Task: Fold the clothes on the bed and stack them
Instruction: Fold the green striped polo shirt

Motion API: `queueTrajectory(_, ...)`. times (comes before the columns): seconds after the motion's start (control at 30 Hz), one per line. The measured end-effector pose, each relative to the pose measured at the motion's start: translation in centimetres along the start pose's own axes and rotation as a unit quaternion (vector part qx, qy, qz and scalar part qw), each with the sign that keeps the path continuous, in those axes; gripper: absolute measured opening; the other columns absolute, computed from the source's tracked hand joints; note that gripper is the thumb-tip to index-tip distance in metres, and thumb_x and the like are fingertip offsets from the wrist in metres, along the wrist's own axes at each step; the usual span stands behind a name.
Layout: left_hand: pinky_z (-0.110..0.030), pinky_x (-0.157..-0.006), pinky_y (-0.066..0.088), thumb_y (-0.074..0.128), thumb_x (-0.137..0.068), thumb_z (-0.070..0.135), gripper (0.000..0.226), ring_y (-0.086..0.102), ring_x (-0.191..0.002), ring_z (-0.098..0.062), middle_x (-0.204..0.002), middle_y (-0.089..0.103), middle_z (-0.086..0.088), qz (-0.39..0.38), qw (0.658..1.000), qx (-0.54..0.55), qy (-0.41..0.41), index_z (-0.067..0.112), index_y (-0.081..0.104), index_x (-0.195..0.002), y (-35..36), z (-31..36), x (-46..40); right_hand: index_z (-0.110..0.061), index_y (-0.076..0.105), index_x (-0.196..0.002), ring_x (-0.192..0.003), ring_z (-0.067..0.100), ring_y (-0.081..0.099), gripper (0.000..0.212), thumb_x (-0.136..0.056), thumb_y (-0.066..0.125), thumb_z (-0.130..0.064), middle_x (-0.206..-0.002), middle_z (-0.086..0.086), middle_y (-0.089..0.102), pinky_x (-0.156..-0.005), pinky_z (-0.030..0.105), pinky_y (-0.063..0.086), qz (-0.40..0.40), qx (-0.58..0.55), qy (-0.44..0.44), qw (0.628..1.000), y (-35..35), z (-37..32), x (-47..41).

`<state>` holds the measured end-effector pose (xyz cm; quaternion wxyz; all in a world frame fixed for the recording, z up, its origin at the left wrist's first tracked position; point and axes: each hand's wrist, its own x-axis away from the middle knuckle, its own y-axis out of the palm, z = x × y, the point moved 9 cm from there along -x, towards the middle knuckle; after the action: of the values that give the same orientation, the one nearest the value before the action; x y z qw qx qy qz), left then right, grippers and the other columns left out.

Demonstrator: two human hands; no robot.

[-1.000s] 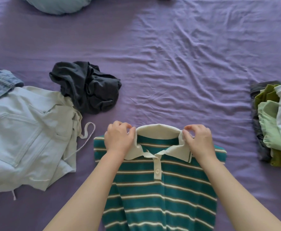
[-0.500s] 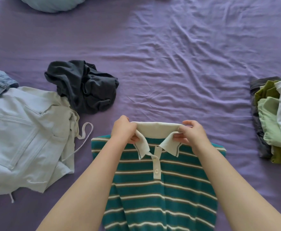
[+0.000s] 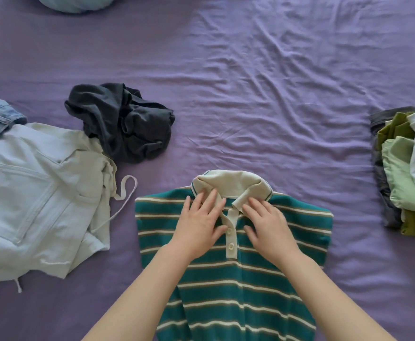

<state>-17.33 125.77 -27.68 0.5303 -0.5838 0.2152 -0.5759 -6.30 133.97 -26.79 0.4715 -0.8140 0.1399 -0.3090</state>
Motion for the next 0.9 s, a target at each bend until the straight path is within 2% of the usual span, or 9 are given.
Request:
queueTrajectory(0.07, -0.049, -0.120, 0.003, 0.031, -0.097, 0.054, 0.064, -0.005, -0.147, -0.024, -0.160, -0.006, -0.001, 0.038, 0.999, 0.018, 0.001, 0.031, 0.008, -0.152, -0.7, 0.1, 0.6, -0.024, 0.038, -0.143, -0.145, 0.022, 0.015, 0.052, -0.094, 0.054, -0.029, -0.157, 0.002, 0.022, -0.118, 0.042, 0.012, 0.030, -0.027, -0.008, 0.999, -0.8, -0.2, 0.4)
queueTrajectory(0.13, -0.051, -0.114, 0.027, 0.053, -0.096, 0.029, 0.049, 0.028, -0.140, -0.032, -0.152, 0.031, -0.013, 0.178, 0.979, 0.104, -0.010, 0.015, 0.042, -0.142, -3.8, -0.6, 1.2, -0.014, 0.052, -0.134, -0.139, 0.028, 0.033, 0.045, -0.089, 0.061, -0.014, -0.147, 0.009, 0.040, -0.114, 0.047, 0.026, 0.115, -0.074, 0.002, 0.991, -2.9, 0.4, 0.9)
queueTrajectory(0.2, -0.048, -0.105, 0.040, 0.062, -0.090, 0.011, 0.039, 0.045, -0.125, -0.033, -0.133, 0.051, -0.015, 0.272, 0.947, 0.157, -0.062, 0.006, 0.056, -0.128, -6.1, -2.8, 0.8, -0.009, 0.053, -0.132, -0.133, 0.027, 0.041, 0.044, -0.089, 0.060, -0.006, -0.141, 0.010, 0.047, -0.111, 0.046, 0.032, 0.177, -0.121, 0.037, 0.976, -4.7, 2.0, 0.3)
queueTrajectory(0.3, -0.039, -0.108, 0.033, 0.055, -0.092, 0.008, 0.044, 0.041, -0.128, -0.026, -0.136, 0.052, -0.009, 0.173, 0.969, 0.159, -0.083, 0.011, 0.050, -0.136, -6.6, -4.5, -3.1, -0.014, 0.036, -0.144, -0.139, 0.020, 0.030, 0.053, -0.094, 0.052, -0.008, -0.149, 0.005, 0.037, -0.115, 0.042, 0.027, 0.125, -0.163, 0.059, 0.977, -5.2, 3.3, -2.8)
queueTrajectory(0.4, -0.041, -0.100, 0.040, 0.052, -0.093, 0.007, 0.039, 0.050, -0.118, -0.026, -0.127, 0.060, -0.005, 0.085, 0.986, 0.128, -0.068, 0.017, 0.057, -0.131, -6.0, -4.5, -5.1, -0.017, 0.038, -0.143, -0.127, 0.022, 0.045, 0.051, -0.094, 0.053, -0.011, -0.137, 0.005, 0.050, -0.105, 0.039, 0.037, 0.062, -0.164, 0.078, 0.981, -4.3, 3.9, -4.6)
queueTrajectory(0.5, -0.031, -0.088, 0.044, 0.056, -0.091, 0.012, 0.023, 0.054, -0.106, -0.020, -0.110, 0.066, 0.000, 0.089, 0.980, 0.166, -0.065, 0.018, 0.067, -0.111, -6.1, -4.8, -4.5, -0.017, 0.060, -0.117, -0.100, 0.021, 0.056, 0.023, -0.095, 0.053, -0.014, -0.108, 0.005, 0.064, -0.078, 0.029, 0.043, 0.088, -0.217, 0.105, 0.966, -4.7, 4.8, -4.0)
queueTrajectory(0.63, -0.011, -0.071, 0.036, 0.054, -0.089, 0.015, 0.019, 0.053, -0.096, -0.011, -0.104, 0.058, 0.007, 0.109, 0.951, 0.282, -0.069, 0.025, 0.059, -0.104, -6.6, -5.6, -3.2, -0.025, 0.054, -0.103, -0.081, 0.011, 0.055, 0.010, -0.097, 0.049, -0.020, -0.089, -0.006, 0.060, -0.061, 0.019, 0.040, 0.115, -0.296, 0.086, 0.944, -5.3, 4.9, -2.7)
queueTrajectory(0.77, -0.029, -0.086, 0.045, 0.050, -0.096, 0.019, 0.039, 0.052, -0.105, -0.015, -0.122, 0.053, 0.002, 0.112, 0.957, 0.253, -0.083, 0.024, 0.045, -0.134, -6.6, -5.9, -3.6, -0.019, 0.056, -0.112, -0.087, 0.019, 0.058, 0.017, -0.098, 0.048, -0.024, -0.094, 0.000, 0.063, -0.074, 0.036, 0.049, 0.144, -0.263, 0.117, 0.947, -5.8, 5.3, -3.1)
queueTrajectory(0.9, -0.041, -0.099, 0.037, 0.052, -0.094, 0.019, 0.051, 0.046, -0.118, -0.027, -0.134, 0.045, -0.008, 0.150, 0.977, 0.063, -0.138, 0.018, 0.038, -0.142, -6.7, -4.9, -3.6, -0.013, 0.050, -0.131, -0.114, 0.024, 0.052, 0.036, -0.095, 0.053, -0.021, -0.123, 0.007, 0.058, -0.101, 0.044, 0.040, 0.171, -0.132, 0.098, 0.971, -5.9, 3.8, -3.2)
